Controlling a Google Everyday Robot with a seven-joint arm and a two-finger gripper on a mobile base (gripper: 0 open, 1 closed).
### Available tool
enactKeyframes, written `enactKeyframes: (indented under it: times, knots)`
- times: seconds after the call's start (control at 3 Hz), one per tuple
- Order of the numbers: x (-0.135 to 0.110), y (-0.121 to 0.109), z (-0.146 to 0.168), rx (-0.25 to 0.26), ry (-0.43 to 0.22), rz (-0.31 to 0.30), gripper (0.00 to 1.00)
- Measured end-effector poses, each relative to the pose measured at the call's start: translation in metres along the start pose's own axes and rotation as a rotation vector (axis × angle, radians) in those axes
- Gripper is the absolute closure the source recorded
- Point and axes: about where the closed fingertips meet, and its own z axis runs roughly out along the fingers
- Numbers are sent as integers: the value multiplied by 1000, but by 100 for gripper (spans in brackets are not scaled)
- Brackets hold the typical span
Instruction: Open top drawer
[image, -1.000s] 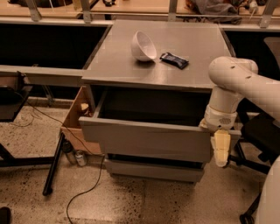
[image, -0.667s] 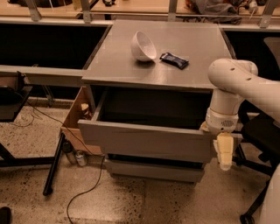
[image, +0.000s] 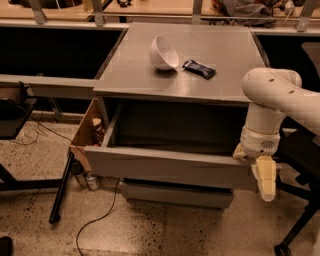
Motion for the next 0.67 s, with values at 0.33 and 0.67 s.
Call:
enactKeyframes:
  times: [0.33, 0.67]
  knots:
    - [17, 52, 21, -73, 33, -28, 0]
    - [17, 52, 20, -73, 33, -28, 0]
